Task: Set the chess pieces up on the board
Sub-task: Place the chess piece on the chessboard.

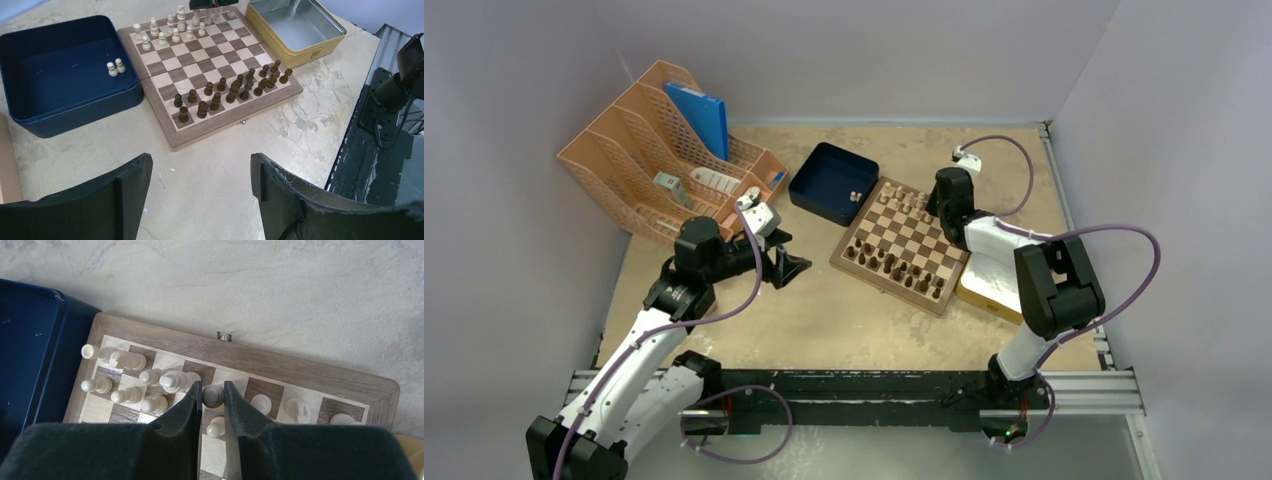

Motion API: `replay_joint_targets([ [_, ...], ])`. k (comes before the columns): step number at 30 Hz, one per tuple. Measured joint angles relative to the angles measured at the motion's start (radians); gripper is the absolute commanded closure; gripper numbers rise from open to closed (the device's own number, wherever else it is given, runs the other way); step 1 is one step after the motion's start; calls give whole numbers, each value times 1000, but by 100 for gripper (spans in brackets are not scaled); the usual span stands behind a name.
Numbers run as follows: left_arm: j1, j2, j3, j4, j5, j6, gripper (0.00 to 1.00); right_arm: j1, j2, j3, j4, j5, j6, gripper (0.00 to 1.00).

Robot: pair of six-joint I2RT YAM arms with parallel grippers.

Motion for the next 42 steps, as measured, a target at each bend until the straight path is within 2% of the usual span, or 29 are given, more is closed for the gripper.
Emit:
replay_joint_targets([
  [17,0,-4,0,0,0,0,29,0,2,0,0,0,0,76],
  [30,0,-7,0,0,0,0,29,0,20,0,-7,0,0,68],
  [42,0,-8,0,0,0,0,29,0,-12,43,-117,28,-11,62],
])
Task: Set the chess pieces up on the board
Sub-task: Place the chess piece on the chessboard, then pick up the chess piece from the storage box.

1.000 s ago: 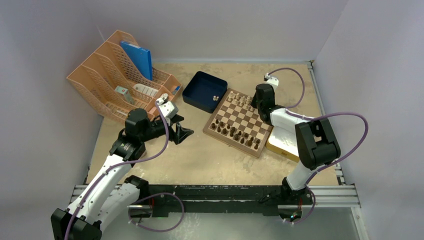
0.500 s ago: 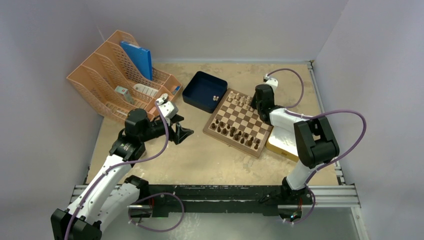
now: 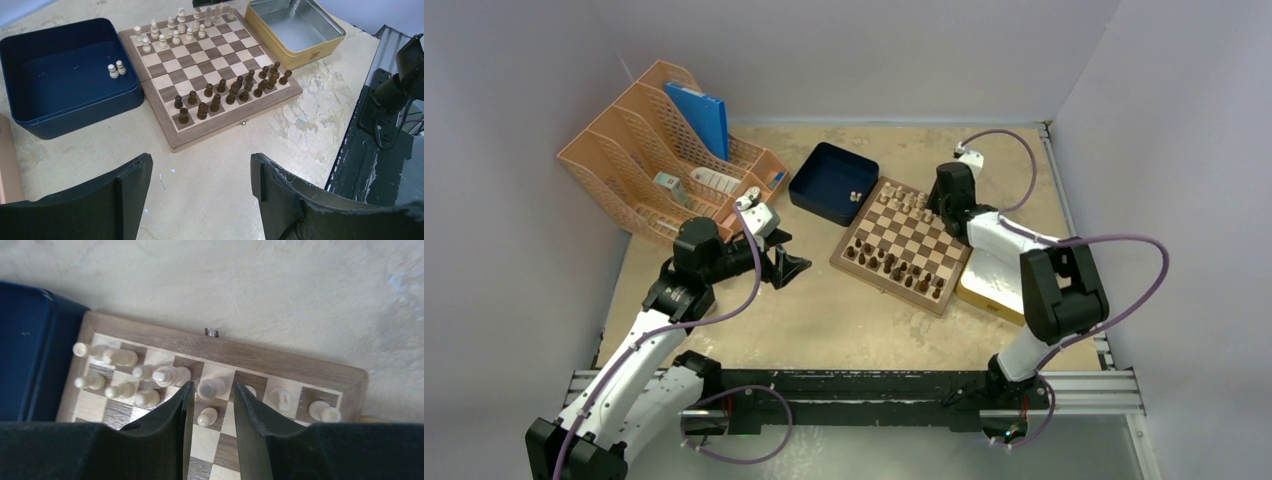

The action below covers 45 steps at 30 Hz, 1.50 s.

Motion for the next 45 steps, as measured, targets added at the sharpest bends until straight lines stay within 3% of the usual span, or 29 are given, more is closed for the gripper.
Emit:
replay_joint_targets([
  [9,0,-23,0,1,-16,-14,22,0,-198,120,-64,16,-56,63],
  [18,0,-59,14,-61,-149,-107,20,16,-145,252,-70,-136,-48,64],
  [28,0,-39,68,-161,-267,-133,22,194,243,681,-256,-188,-128,63],
  [36,0,-84,68,-188,-315,-132,23,236,504,952,-492,-242,-266,62],
  [45,0,-103,69,-188,-335,-132,24,245,634,1141,-665,-263,-368,63],
])
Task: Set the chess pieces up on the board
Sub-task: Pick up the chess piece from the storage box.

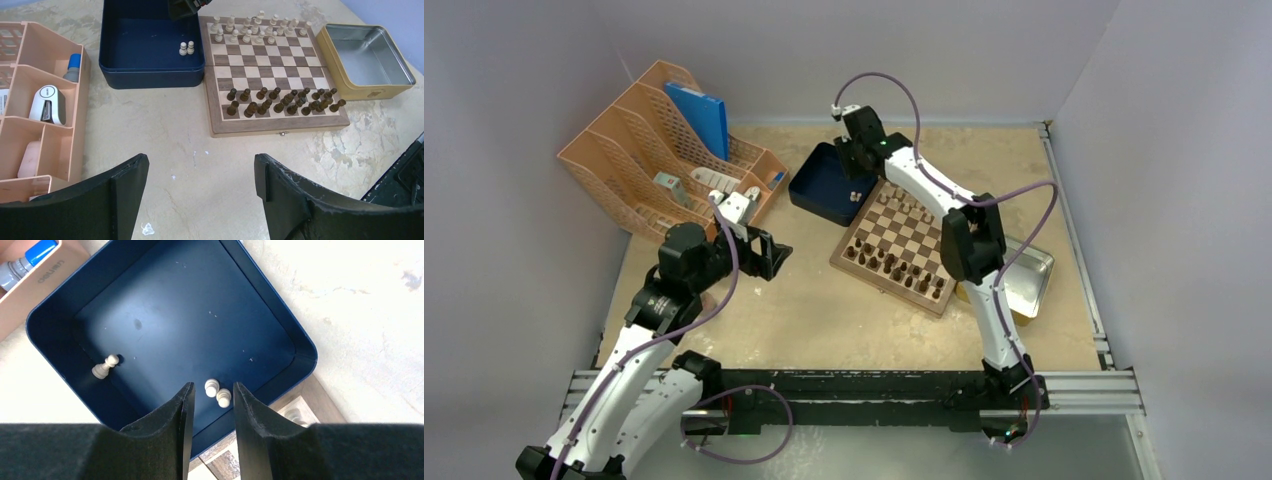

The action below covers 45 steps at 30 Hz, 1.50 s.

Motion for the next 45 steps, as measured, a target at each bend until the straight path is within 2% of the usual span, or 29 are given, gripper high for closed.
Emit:
replay_joint_targets([
  [4,0,0,0,-3,-5,0,24,5,31,61,-37,-5,-37,63],
  [24,0,-4,0,-6,-18,1,24,26,126,109,-142,-1,-116,62],
  [45,0,-11,0,-6,-23,8,24,26,160,148,-187,6,-142,66],
])
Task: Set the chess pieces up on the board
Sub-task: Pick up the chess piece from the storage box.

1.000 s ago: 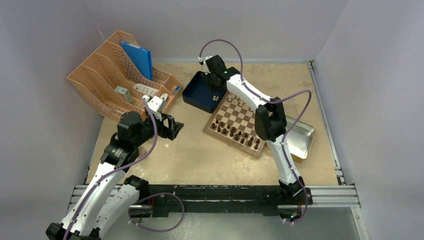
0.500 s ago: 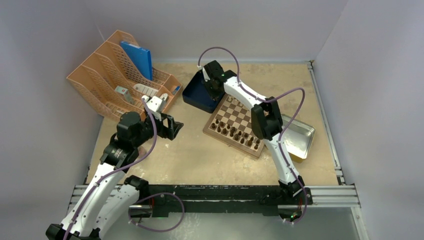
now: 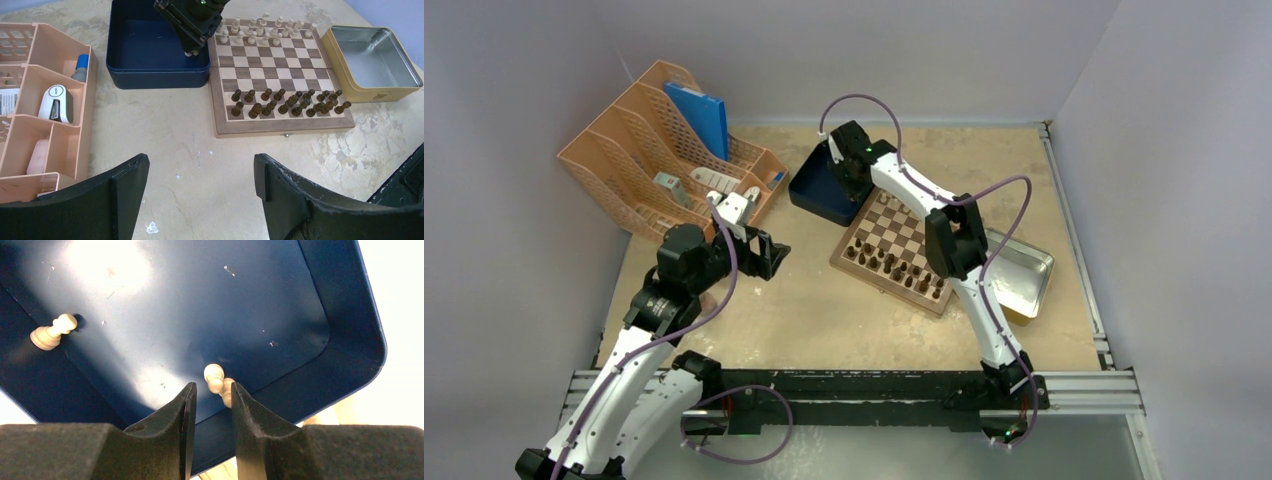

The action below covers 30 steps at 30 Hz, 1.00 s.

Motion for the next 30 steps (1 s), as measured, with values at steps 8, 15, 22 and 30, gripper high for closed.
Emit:
replay_joint_targets([
  [8,0,-3,0,0,-3,0,24,0,5,0,-2,0,-8,72],
  [15,0,-6,0,0,-6,0,24,0,25,18,-1,0,-9,74],
  [22,0,-13,0,-1,-6,0,24,5,32,21,0,2,-16,81],
  [30,0,-15,0,-4,-10,0,24,7,32,23,2,3,-15,86],
])
